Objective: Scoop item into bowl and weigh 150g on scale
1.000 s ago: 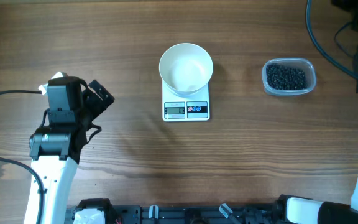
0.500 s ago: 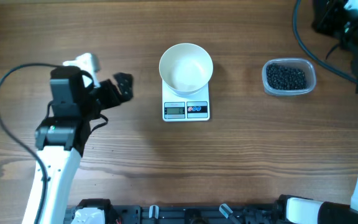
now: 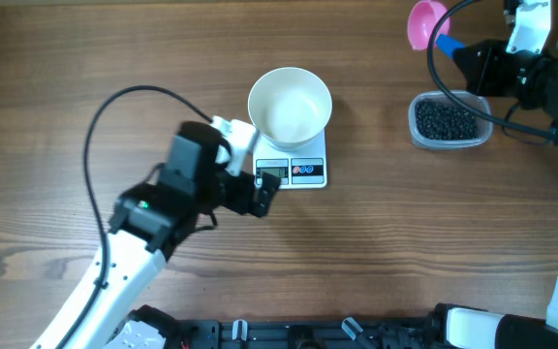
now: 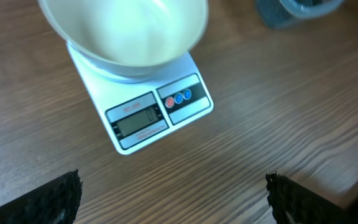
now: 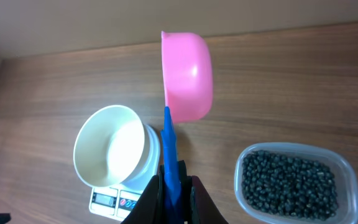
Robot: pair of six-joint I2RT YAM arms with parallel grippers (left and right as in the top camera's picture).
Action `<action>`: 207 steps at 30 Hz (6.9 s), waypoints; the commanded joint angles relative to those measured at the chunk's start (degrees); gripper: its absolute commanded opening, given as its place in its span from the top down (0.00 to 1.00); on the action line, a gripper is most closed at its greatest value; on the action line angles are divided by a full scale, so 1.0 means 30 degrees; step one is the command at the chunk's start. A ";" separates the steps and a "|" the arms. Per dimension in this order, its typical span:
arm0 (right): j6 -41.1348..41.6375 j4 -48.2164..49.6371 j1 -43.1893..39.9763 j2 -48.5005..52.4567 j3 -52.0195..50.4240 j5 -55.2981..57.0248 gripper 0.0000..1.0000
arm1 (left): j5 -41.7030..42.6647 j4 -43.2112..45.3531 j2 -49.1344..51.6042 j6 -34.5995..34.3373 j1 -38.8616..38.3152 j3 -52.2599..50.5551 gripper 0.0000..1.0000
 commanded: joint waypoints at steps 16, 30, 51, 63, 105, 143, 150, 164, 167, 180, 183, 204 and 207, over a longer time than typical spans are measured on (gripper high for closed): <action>0.1661 -0.0714 0.0095 0.0073 0.0058 -0.0794 0.96 | -0.6543 -0.0991 -0.0138 -0.1224 -0.2841 0.0532 0.00; 0.1661 -0.0721 0.0095 0.0073 0.0058 -0.0801 0.96 | -0.0984 -0.1625 0.0372 0.3147 0.1173 0.1071 0.00; 0.1501 -0.0459 0.0095 0.0073 0.0058 -0.0437 0.96 | -0.1494 0.0146 0.0750 0.1435 0.1173 0.1071 0.00; 0.1166 -0.0430 0.0095 0.0073 0.0058 -0.0029 0.96 | -0.1494 0.0138 0.0750 0.1435 0.1173 0.1071 0.00; -0.2382 -0.3373 0.0095 -0.1173 0.0051 0.9544 0.96 | -0.1494 0.0007 0.0750 0.2951 0.1173 0.1071 0.00; -0.2390 -0.0313 0.0080 -0.0284 0.0036 0.6368 0.96 | -0.1494 0.0007 0.0750 0.2943 0.1173 0.1071 0.00; -0.0772 -0.0357 0.0073 -0.0284 0.0036 0.6360 0.96 | -0.1486 0.0007 0.0750 0.2943 0.1173 0.1071 0.00; 0.5661 0.1763 0.0073 -0.0277 0.0036 1.0520 0.96 | -0.1494 0.0007 0.0750 0.2951 0.1173 0.1071 0.00; 0.6972 0.2484 0.0080 -0.0277 0.0036 1.0520 0.96 | -0.1494 0.0007 0.0750 0.2943 0.1173 0.1071 0.00; 1.0979 0.2994 0.0080 -0.0277 0.0036 1.0440 0.96 | -0.1494 0.0007 0.0750 0.2951 0.1173 0.1071 0.00; 1.1147 0.3002 0.0080 -0.0277 0.0036 1.0455 0.96 | -0.1494 0.0007 0.0750 0.2943 0.1173 0.1071 0.00; -0.1851 -0.2659 0.0080 0.0423 0.0036 1.0193 0.96 | -0.1494 0.0007 0.0750 0.2951 0.1173 0.1071 0.00; -0.1800 -0.2667 0.0080 0.0554 0.0036 0.9719 0.96 | -0.1494 0.0007 0.0750 0.2943 0.1173 0.1071 0.00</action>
